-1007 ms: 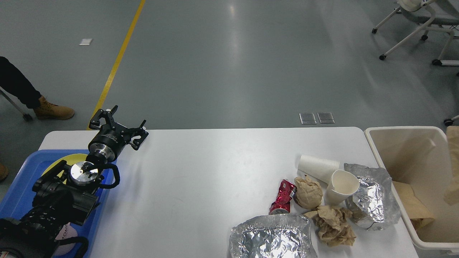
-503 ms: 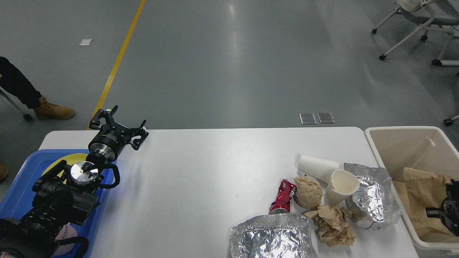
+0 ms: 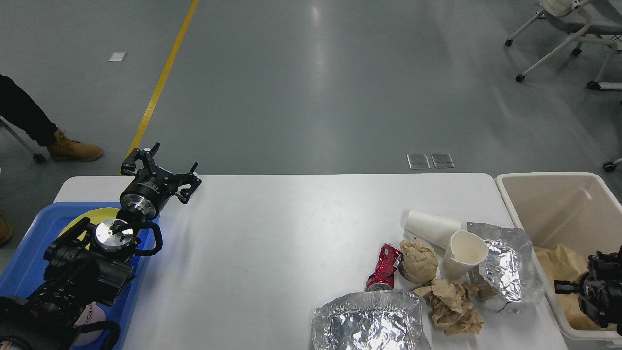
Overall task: Tidy desktop
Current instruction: 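Drop the brown paper bag into the white bin, then move the right gripper back over the upright white paper cup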
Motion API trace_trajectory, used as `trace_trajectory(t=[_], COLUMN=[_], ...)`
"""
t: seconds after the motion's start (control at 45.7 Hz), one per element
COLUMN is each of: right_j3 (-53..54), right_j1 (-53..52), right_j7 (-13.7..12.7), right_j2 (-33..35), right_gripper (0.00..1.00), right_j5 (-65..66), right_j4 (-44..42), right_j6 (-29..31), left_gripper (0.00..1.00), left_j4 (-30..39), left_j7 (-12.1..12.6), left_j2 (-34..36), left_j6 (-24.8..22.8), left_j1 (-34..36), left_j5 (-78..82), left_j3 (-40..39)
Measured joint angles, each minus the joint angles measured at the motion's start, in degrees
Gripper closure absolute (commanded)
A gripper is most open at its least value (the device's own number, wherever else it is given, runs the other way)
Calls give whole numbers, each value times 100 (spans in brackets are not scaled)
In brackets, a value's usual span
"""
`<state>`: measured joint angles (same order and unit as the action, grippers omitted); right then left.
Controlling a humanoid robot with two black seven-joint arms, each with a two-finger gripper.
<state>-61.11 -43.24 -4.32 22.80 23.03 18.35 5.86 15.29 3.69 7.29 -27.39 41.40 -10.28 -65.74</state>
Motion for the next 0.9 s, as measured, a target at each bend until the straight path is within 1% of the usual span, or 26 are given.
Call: trace_trajectory(t=[0.131,0.241,0.328,0.416,0.525,0.591,0.679,0.788,0.854,0.898], right_j3=[235,288,260,176,-336,-684,-956,-1071,-1078,-1072], right_j1=[-8,-429,-1187,-2294,-3753,-4653,-5730,-6880,-7358,-7705], right_j7=[1,3,3,3,1,5,21,28,28,28], right_j2=[54,265,920,1430,1640,1540,1231,568,164,-139], right_gripper=[3,1,0,0,0,0,0,0,0,0], right_j5=[-5,-5,-2,20,20,9,2,-4,-8,-8], right_j4=[74,316,776,1420,1998,2351,2831,3241,3379,3477], right_j6=[-47,66,342,787,1533,2168,3053,4122,4562,4755], left_gripper=[4,4,4,4,4,4,4,4,4,4], left_j4=[0,0,0,0,0,0,0,0,0,0], left_j7=[0,0,0,0,0,0,0,0,0,0], left_j2=[0,0,0,1,0,0,0,0,0,0], left_j6=[0,0,-1,-5,-5,-5,-5,-5,-5,-5], left_j1=[0,0,0,0,0,0,0,0,0,0], left_j5=[0,0,0,0,0,0,0,0,0,0], left_j3=[0,0,0,0,0,0,0,0,0,0])
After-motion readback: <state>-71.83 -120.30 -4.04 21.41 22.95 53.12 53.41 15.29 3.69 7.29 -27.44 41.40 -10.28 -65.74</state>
